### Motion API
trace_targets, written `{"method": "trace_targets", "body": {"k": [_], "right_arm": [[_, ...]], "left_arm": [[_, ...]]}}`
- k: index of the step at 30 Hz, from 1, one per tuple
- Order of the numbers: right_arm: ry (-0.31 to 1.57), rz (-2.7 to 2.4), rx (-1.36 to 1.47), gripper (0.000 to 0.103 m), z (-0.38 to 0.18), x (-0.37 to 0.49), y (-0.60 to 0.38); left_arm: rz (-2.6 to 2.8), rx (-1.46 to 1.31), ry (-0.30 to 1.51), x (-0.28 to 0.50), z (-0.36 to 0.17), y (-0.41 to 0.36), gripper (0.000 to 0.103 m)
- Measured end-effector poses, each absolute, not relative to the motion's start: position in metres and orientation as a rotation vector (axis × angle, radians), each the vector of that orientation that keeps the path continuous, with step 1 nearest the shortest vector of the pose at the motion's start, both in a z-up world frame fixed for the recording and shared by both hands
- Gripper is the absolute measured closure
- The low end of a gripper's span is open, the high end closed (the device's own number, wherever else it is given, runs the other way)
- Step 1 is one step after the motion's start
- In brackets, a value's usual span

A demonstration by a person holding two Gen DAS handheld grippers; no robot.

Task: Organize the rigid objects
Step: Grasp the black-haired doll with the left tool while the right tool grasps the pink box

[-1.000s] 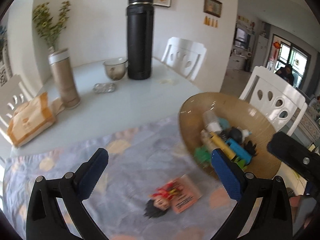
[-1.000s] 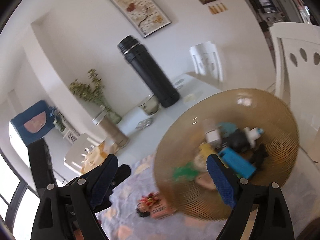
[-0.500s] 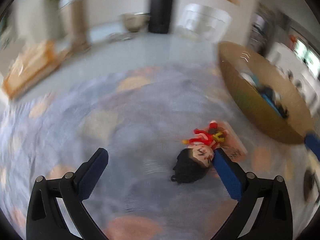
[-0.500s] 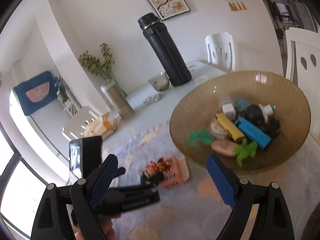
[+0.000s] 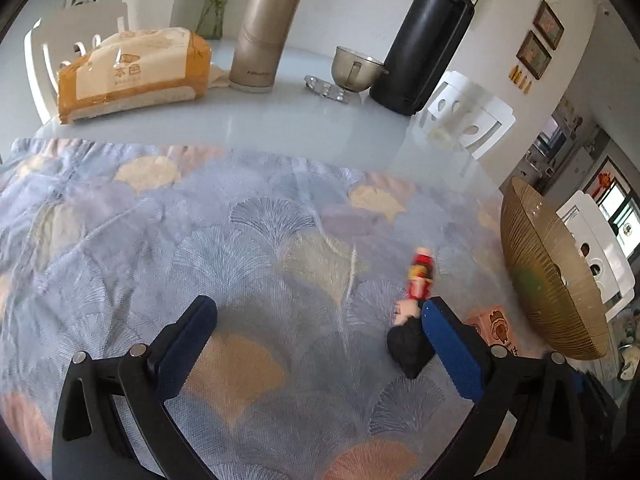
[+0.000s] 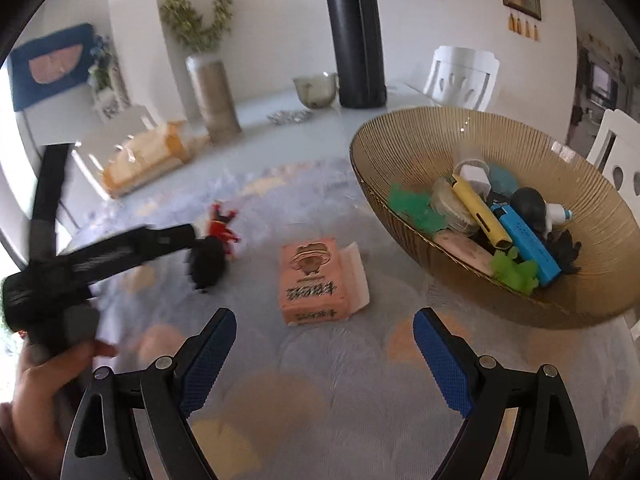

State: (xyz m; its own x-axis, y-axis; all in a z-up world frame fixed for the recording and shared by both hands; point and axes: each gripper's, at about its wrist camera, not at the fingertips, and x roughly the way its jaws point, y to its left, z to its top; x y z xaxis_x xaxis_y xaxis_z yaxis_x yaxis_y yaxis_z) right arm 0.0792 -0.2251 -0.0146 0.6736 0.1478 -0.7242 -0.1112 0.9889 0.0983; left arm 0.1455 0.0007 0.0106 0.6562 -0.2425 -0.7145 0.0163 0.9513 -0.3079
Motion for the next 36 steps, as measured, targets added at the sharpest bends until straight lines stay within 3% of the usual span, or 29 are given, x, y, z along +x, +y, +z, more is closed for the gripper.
{"method": "trace_targets", "body": {"k": [6,7,9,10,11,28,30,31,32,36], "right_arm": [[0.913,0.086,0.017,0.016,-0.028,0.114,-0.217],[0.911,0.075,0.007,0.024,-0.027,0.114,-0.215],[0.887,0.076,0.003,0.051,-0.023,0.111,-0.215],[0.875,0.088,0.010,0.053,-0.020,0.108,-0.215],[0.875,0.102,0.015,0.061,-0.021,0.106,-0.215],[0.873,0.123,-0.006,0.062,-0.025,0.102,-0.211],[0.872,0.135,-0.008,0.062,-0.025,0.102,-0.210],[0.871,0.135,-0.008,0.062,-0.025,0.102,-0.210],[0.871,0.137,-0.006,0.062,-0.025,0.102,-0.210],[0.863,0.165,0.008,0.062,-0.024,0.101,-0.212]], "left_arm": [[-0.156,-0.144,0.819,0.140,0.019,-0.025,0.001],[-0.145,-0.103,0.838,0.143,0.018,-0.032,0.000],[-0.112,-0.027,0.901,0.151,0.010,-0.044,0.000],[-0.101,-0.014,0.924,0.154,0.007,-0.046,0.000],[-0.085,0.003,0.946,0.157,0.004,-0.048,0.000],[-0.082,0.032,0.951,0.172,0.004,-0.051,0.000],[-0.106,0.031,0.930,0.169,0.008,-0.052,0.023],[-0.122,0.032,0.896,0.166,0.013,-0.054,0.065],[-0.138,0.033,0.889,0.165,0.014,-0.055,0.074],[-0.138,0.048,0.887,0.163,0.014,-0.057,0.074]]}}
